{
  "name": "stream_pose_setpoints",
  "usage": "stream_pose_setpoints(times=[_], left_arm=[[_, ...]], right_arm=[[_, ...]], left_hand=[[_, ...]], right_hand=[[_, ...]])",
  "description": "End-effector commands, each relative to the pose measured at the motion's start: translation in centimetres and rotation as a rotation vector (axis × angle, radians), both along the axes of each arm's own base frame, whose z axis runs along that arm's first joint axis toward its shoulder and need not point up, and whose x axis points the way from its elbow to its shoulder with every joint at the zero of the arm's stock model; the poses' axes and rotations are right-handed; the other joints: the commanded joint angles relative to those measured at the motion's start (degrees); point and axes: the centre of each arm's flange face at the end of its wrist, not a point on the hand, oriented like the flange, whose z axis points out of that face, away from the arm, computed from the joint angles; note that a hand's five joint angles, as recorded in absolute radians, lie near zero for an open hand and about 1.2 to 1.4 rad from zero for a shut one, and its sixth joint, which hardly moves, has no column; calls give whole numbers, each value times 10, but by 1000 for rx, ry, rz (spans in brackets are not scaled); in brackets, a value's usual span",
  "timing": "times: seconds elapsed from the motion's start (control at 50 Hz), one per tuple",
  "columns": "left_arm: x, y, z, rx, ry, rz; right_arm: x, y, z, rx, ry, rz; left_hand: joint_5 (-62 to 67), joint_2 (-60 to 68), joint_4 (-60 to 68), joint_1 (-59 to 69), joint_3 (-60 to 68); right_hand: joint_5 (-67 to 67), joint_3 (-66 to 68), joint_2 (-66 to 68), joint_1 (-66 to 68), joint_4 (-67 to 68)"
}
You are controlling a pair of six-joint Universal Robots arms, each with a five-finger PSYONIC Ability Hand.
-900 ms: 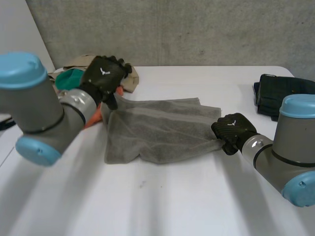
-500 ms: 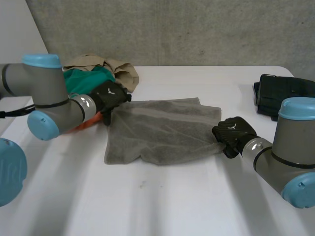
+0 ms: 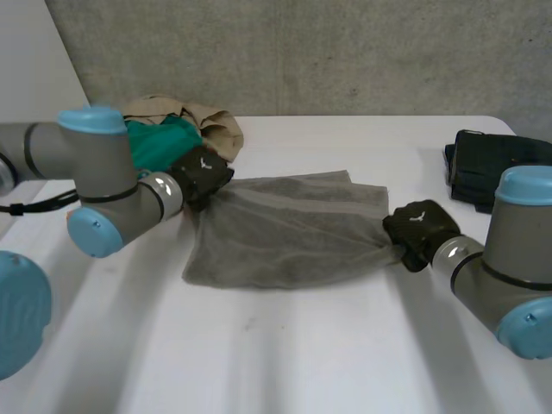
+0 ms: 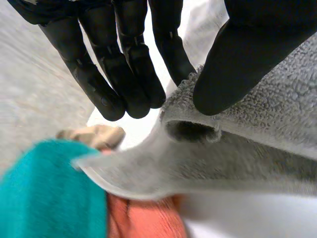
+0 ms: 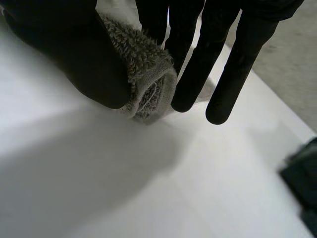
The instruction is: Fold the laundry.
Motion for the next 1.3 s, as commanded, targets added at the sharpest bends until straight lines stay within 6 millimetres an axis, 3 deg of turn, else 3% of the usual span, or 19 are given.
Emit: stream_pose_setpoints(times=[0.02,0.06,0.12,0.14,0.22,0.3,0.38,0.5,0.64,0.66,0.72,0.8,0.88,0.9,0.96,1.02,1.1,1.22,1.3], left_arm=[[-3,43,79,-33,171,28],[0,63,115,-55,259,45],[2,85,150,-75,361,52],[4,99,172,-90,429,51],[9,133,216,-112,580,49],[15,158,241,-124,673,49],[21,168,248,-131,701,92],[29,174,237,-132,667,152],[34,174,217,-111,594,182],[35,173,212,-104,581,190],[36,173,208,-96,575,195],[38,171,207,-97,571,203],[37,171,212,-111,575,198],[37,172,215,-120,577,193],[36,172,218,-129,579,188],[35,173,221,-141,580,182],[33,175,225,-149,587,172],[26,181,229,-151,597,146],[24,186,233,-157,607,138]], right_arm=[[-22,-35,52,-168,-48,-116],[-26,-51,89,-275,-106,-145],[-22,-64,124,-367,-177,-146],[-16,-71,144,-424,-224,-134],[7,-83,184,-535,-329,-65],[38,-84,208,-597,-432,31],[59,-87,215,-601,-541,79],[94,-86,186,-467,-701,157],[144,-78,115,-266,-817,259],[151,-75,105,-243,-813,267],[156,-72,99,-220,-794,253],[144,-73,112,-206,-756,147],[105,-74,139,-174,-692,-18],[86,-70,146,-125,-643,-76],[58,-59,144,-13,-554,-146],[28,-37,129,162,-445,-222],[12,-1,92,366,-361,-256],[27,40,32,408,-432,-157],[47,43,7,339,-512,-107]], left_hand=[[138,118,117,144,123],[138,118,117,144,123],[138,118,117,144,123],[138,118,117,144,123],[138,118,117,144,123],[138,118,117,144,123],[138,118,117,144,123],[138,118,117,144,123],[138,118,117,144,123],[138,118,117,144,123],[138,118,117,144,123],[138,118,117,144,123],[138,118,117,144,123],[138,118,117,144,123],[138,118,117,144,123],[138,118,117,144,123],[138,118,117,144,123],[138,118,117,144,123],[138,118,117,144,123]], right_hand=[[135,119,124,158,115],[135,119,124,158,115],[135,119,124,158,115],[135,119,124,158,115],[135,119,124,158,115],[135,119,124,158,115],[135,119,124,158,115],[135,119,124,158,115],[105,89,94,128,85],[-160,-176,-171,-137,-180],[-562,-578,-573,-539,-582],[-565,-581,-576,-542,-585],[-565,-581,-576,-542,-585],[-565,-581,-576,-542,-585],[-565,-581,-576,-542,-585],[-565,-581,-576,-542,-585],[-565,-581,-576,-542,-585],[-558,-574,-570,-535,-578],[-467,-483,-479,-444,-487]])
